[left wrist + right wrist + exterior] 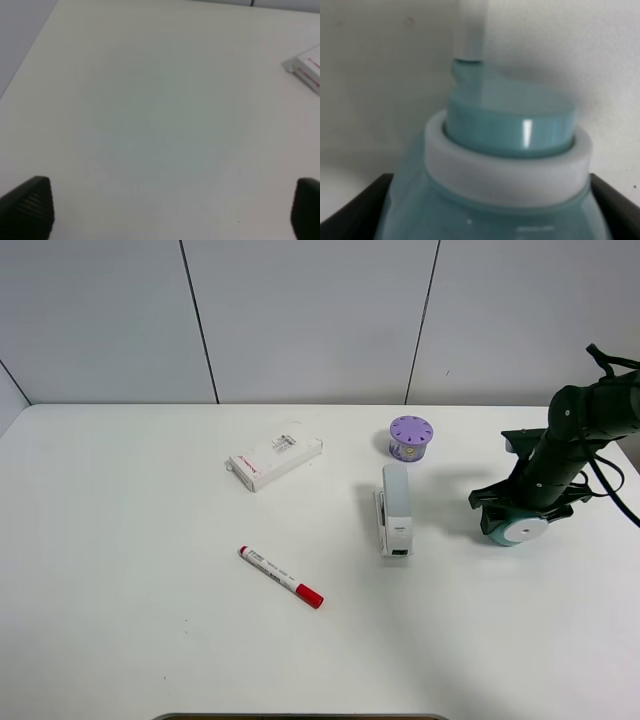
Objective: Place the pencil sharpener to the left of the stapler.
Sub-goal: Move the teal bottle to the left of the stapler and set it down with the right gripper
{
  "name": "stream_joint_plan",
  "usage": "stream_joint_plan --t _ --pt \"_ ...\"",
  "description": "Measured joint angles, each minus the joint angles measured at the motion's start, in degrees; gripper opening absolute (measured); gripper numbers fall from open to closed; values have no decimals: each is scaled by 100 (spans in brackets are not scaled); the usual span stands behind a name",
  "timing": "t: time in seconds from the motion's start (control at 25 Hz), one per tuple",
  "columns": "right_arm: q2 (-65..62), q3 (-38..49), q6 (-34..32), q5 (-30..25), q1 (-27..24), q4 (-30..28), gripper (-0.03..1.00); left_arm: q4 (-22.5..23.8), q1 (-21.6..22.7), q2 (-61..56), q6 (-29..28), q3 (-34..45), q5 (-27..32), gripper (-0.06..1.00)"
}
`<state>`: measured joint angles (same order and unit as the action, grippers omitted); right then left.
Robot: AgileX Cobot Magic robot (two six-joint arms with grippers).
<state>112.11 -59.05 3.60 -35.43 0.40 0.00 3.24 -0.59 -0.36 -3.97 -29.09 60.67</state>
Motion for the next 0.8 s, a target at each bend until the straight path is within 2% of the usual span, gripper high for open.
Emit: stream_joint_plan --t 0.48,0.8 --pt "-138 22 0 11 0 0 68 0 0 0 0 0 0 95" --pt "-871 22 -115 -135 0 0 68 0 0 0 0 0 0 95"
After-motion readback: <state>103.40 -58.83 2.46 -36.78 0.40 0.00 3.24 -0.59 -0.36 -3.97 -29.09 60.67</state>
